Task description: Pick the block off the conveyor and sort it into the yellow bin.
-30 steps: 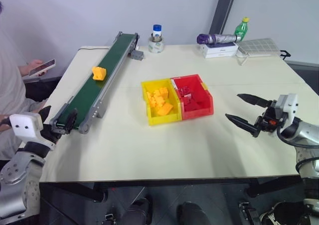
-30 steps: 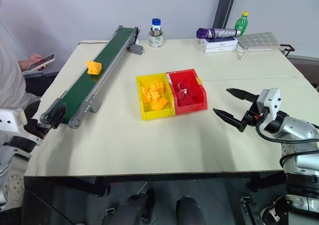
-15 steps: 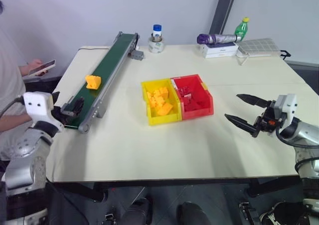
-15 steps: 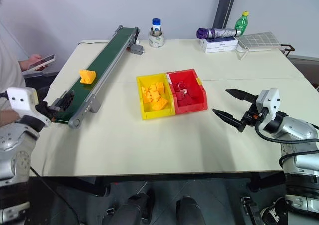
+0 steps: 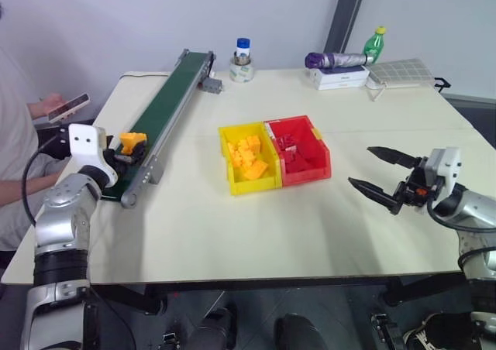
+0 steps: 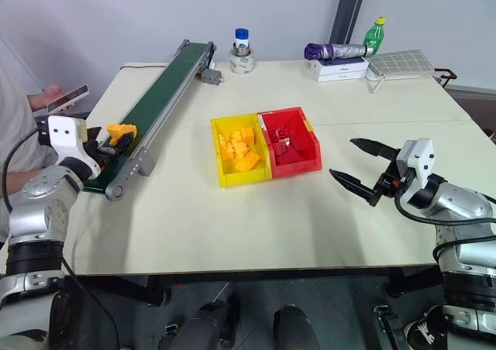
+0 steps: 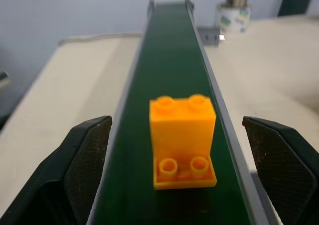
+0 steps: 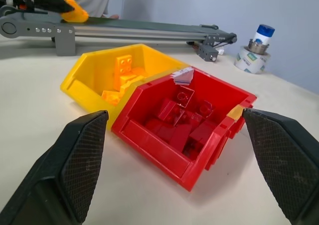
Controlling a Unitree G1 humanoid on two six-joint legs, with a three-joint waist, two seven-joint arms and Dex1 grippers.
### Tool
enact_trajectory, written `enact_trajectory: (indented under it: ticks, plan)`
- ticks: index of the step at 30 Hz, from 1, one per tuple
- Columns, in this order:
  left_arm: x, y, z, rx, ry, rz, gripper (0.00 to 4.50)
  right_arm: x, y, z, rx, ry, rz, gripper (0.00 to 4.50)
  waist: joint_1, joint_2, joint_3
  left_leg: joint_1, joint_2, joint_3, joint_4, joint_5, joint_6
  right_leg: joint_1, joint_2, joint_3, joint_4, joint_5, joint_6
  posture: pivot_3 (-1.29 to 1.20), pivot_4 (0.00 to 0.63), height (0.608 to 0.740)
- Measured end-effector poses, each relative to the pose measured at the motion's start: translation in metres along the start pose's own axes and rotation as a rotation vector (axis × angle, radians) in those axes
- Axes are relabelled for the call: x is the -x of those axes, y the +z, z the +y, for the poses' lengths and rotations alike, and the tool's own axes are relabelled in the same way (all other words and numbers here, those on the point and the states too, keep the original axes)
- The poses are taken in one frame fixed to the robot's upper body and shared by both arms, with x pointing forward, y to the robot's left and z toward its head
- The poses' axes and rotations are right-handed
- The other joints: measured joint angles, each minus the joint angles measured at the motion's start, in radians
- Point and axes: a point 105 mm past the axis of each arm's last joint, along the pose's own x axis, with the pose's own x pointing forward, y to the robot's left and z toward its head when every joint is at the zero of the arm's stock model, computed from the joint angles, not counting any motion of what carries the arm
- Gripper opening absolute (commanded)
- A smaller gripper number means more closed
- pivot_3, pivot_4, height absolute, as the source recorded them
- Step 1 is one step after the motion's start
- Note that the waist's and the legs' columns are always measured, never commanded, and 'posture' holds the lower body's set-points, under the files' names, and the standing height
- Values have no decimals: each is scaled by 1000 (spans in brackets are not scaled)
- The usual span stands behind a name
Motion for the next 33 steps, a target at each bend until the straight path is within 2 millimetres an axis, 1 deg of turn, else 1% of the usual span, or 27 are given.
enact_trajectory:
  ticks: [1, 3, 4, 5, 6, 8, 10, 11, 13, 14, 15, 16, 17, 19, 22, 24, 27, 28, 29, 31, 32, 33]
  plan:
    - [0, -2, -2, 4, -9, 4, 3274, 0, 0, 0, -1, -1, 1, 4500, 0, 0, 0, 0, 0, 0, 0, 0, 0, 0, 0, 0, 0, 0, 0, 0, 150, 740]
    - [-1, -4, -7, 11, -27, 4, 2208, 0, 0, 0, -1, -1, 1, 4500, 0, 0, 0, 0, 0, 0, 0, 0, 0, 0, 0, 0, 0, 0, 1, 0, 150, 740]
    - [0, -3, -7, 6, -26, -2, 1671, 0, 0, 0, 0, 0, 1, 4500, 0, 0, 0, 0, 0, 0, 0, 0, 0, 0, 0, 0, 0, 0, 1, 0, 150, 740]
    - [0, 0, -7, 3, -19, -14, 1279, 0, 0, 0, 0, 0, 1, 4500, 0, 0, 0, 0, 0, 0, 0, 0, 0, 0, 0, 0, 0, 0, 1, 0, 150, 740]
    - [0, 5, -6, -1, -12, -35, 1353, 0, 0, 0, 0, 0, 1, 4500, 0, 0, 0, 0, 0, 0, 0, 0, 0, 0, 0, 0, 0, 0, 1, 0, 150, 740]
    - [1, 19, -9, -5, -19, -92, 1351, 0, 0, 0, 0, 0, 1, 4500, 0, 0, 0, 0, 0, 0, 1, 0, 0, 0, 0, 0, 0, 0, 1, 0, 150, 740]
    - [0, 34, -18, -11, -43, -146, 1351, 0, 0, 0, 1, 0, 0, 4500, 3, 0, 0, 0, 0, 0, 1, 0, 0, 1, 0, 0, 0, 1, 1, 0, 150, 740]
    - [-1, 42, -26, 0, -63, -177, 1351, 0, 0, 0, 1, -1, 0, 4500, 5, 0, 0, 0, 0, 0, 2, 0, 0, 1, 0, 0, 0, 1, 1, 0, 150, 740]
    - [-7, 56, -57, 37, -151, -242, 1351, 0, 1, 0, 2, -1, 0, 4500, 17, 0, 0, 0, 0, 0, 3, 0, 0, 2, 0, 0, 0, 1, 2, 0, 150, 740]
    - [-12, 60, -76, 57, -201, -261, 1351, -1, 1, 0, 4, 0, -1, 4500, 23, 0, 0, 0, 0, 0, 4, 0, 0, 3, 0, -1, 0, 1, 2, 0, 150, 740]
    - [-18, 63, -99, 80, -261, -272, 1351, -3, 2, 0, 8, 4, -4, 4500, 28, 0, 0, 1, 0, 0, 5, 0, 0, 4, 0, -2, 0, 1, 2, 0, 150, 740]
    - [-23, 64, -120, 96, -315, -272, 1351, -5, 4, -1, 13, 8, -8, 4500, 29, 0, 0, 1, -1, 0, 5, 0, 0, 5, 0, -2, -1, 1, 2, 0, 150, 740]
    - [-26, 64, -133, 104, -344, -271, 1351, -5, 4, -1, 16, 8, -9, 4500, 29, 0, 0, 1, -1, 0, 5, 0, 0, 6, 0, -2, -1, 1, 2, 0, 150, 740]
    - [-35, 62, -174, 129, -427, -252, 1351, -6, 4, -1, 16, 7, -10, 4500, 25, -1, 0, 1, -1, 0, 6, 0, 0, 6, 0, -2, -1, 3, 5, 0, 150, 740]
    - [-47, 52, -211, 145, -483, -209, 1351, -5, 3, -1, 14, 1, -9, 4500, 20, -1, 0, 1, -1, 0, 5, 0, 1, 6, 0, -2, -1, 3, 5, 0, 150, 740]
    - [-56, 45, -228, 143, -494, -165, 1351, -5, 3, 0, 13, -2, -7, 4500, 18, -1, 0, 2, 0, 0, 5, 1, 1, 5, 0, -2, -1, 3, 5, 0, 150, 740]
    - [-66, 37, -234, 126, -478, -125, 1351, -2, 1, 3, 10, -4, 3, 4500, 17, -1, 0, 2, 0, 0, 5, 1, 2, 5, 0, -2, -1, 3, 6, 0, 150, 740]
    - [-69, 36, -235, 122, -472, -121, 2394, -1, -1, 4, 8, -7, 7, 4500, 19, -1, 0, 2, 0, 0, 5, 1, 2, 5, 0, -2, -1, 3, 6, 0, 150, 740]
    - [-70, 36, -236, 118, -468, -120, 2734, 0, -1, 4, 6, -11, 9, 4500, 20, -1, 0, 2, 0, 0, 5, 1, 2, 6, 0, -2, -1, 3, 6, 0, 150, 740]
    - [-71, 34, -237, 118, -462, -123, 3705, 0, -1, 5, 9, -14, 11, 4500, 22, -1, 0, 1, -1, 0, 5, 1, 2, 6, 0, -2, -1, 4, 6, 0, 150, 740]
    - [-71, 34, -237, 117, -461, -126, 4259, 1, -1, 5, 10, -15, 12, 4500, 22, -1, 0, 1, -1, 0, 5, 1, 2, 6, 0, -2, -1, 4, 7, 0, 150, 740]
    - [-71, 33, -236, 116, -464, -128, 4423, 1, -1, 5, 8, -18, 13, 4500, 22, -1, 0, 2, -1, 0, 5, 1, 1, 6, 0, -2, -1, 4, 7, 0, 150, 740]
